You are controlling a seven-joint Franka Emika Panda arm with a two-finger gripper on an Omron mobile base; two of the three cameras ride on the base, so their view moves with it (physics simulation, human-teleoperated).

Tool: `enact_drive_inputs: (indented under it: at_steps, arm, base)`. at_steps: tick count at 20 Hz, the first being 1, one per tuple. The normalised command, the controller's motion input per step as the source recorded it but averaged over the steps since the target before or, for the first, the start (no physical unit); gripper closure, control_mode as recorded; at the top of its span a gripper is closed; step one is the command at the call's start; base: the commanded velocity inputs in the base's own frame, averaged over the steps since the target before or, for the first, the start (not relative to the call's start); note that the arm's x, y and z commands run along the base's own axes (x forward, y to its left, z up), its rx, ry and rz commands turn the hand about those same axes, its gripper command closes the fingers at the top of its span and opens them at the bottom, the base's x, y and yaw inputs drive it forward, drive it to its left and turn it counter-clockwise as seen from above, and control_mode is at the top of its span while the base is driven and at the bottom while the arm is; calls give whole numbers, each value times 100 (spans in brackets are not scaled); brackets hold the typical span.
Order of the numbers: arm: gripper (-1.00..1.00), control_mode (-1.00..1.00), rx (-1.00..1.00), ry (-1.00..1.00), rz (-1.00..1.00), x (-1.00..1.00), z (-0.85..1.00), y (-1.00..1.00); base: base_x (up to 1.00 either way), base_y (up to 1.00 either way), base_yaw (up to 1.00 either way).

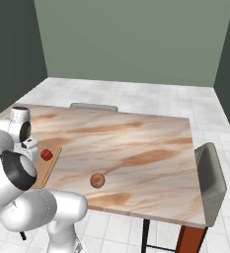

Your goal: Place the avocado, onion, tomato, and bell pepper on the cutting board.

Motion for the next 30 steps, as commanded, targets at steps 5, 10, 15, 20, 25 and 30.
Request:
enact_drive_inputs:
  at_steps: [5,10,15,20,25,30]
  arm:
    - [100,-100,0,-4,-3,28,-12,16]
    - [100,-100,-1,-4,-4,28,-23,10]
    - [100,-100,-4,-1,-6,12,-28,3]
    - [100,-100,-4,0,-5,3,-26,1]
    - [100,-100,-2,0,-4,11,-18,6]
    - [100,-100,-1,0,-4,10,-19,5]
  base:
    - [0,0,0]
    - [0,0,0]
    - [0,0,0]
    - [0,0,0]
    - [0,0,0]
    - [0,0,0]
